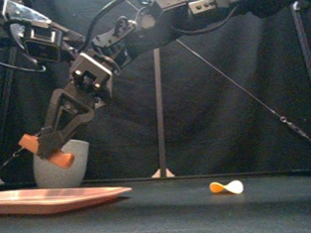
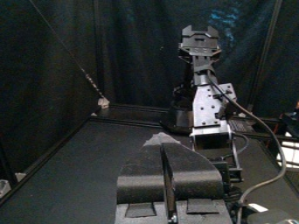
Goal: Pick the pie then place it on the pink plate
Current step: Drop pie on the pink plate and return to neutral
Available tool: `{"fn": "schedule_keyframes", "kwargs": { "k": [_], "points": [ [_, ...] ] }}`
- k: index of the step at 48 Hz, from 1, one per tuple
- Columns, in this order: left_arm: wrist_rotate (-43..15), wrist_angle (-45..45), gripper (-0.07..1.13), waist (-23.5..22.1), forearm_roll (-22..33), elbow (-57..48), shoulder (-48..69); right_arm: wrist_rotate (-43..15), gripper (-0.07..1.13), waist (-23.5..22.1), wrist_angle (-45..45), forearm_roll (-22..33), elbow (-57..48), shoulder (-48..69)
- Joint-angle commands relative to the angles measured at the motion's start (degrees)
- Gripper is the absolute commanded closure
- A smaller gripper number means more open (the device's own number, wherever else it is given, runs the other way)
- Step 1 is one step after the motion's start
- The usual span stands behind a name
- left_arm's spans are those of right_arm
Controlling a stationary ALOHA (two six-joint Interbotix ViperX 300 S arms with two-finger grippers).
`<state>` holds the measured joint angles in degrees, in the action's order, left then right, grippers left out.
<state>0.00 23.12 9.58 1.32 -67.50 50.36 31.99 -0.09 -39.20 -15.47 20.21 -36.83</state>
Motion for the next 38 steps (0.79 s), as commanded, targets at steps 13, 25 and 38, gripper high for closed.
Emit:
{"fn": "schedule_keyframes", "kwargs": {
  "k": [13,25,38],
  "points": [
    [-0.2,0.5,1.07,0.2,-0.1,1.2,-0.1,0.1,0.09,-0.2,0.3,-0.6,1.1,1.8],
    [-0.1,0.5,1.07,0.2,-0.1,1.1,0.0,0.1,0.09,-0.4,-0.4,-3.5,-3.4,5.4],
    [-0.1,0.5,1.07,0.2,0.1,0.9,-0.1,0.3,0.09,-1.0,4.8,-10.2,-19.7,17.1]
  ]
}}
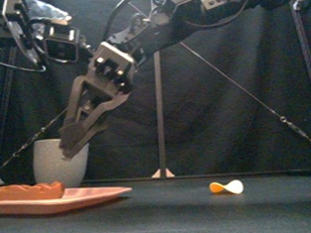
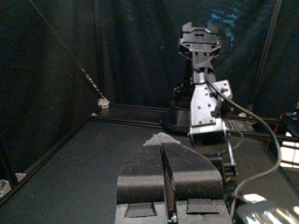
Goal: Pick the pie then place it on the pink plate
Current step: Drop pie on the pink plate and return to neutral
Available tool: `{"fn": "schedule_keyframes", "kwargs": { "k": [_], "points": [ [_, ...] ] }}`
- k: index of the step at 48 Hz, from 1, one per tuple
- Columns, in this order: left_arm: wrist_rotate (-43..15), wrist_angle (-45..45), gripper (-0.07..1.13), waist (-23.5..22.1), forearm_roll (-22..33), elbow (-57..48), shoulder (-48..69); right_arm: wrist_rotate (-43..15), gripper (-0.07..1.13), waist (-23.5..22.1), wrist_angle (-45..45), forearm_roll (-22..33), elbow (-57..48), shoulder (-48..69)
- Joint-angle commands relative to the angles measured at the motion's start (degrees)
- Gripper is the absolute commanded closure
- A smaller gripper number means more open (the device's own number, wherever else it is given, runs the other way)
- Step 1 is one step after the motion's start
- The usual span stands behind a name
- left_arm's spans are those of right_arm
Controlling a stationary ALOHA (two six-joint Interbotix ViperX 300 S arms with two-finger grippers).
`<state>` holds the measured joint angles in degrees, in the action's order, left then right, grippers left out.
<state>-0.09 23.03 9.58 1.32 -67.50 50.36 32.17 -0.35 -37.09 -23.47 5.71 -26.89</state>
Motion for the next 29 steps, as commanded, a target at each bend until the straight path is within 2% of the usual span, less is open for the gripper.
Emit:
{"fn": "schedule_keyframes", "kwargs": {
  "k": [1,14,29],
  "points": [
    [0.0,0.6,1.07,0.2,0.1,0.8,0.0,0.2,0.09,-0.8,3.7,-2.8,-6.5,8.1],
    [0.1,0.6,1.07,0.1,0.2,-0.6,-0.1,0.2,0.09,-1.3,16.8,-8.6,-23.1,21.2],
    [0.2,0.4,1.07,-0.2,0.2,-1.6,-0.1,0.4,0.09,-2.6,28.6,-9.8,-38.0,34.6]
  ]
}}
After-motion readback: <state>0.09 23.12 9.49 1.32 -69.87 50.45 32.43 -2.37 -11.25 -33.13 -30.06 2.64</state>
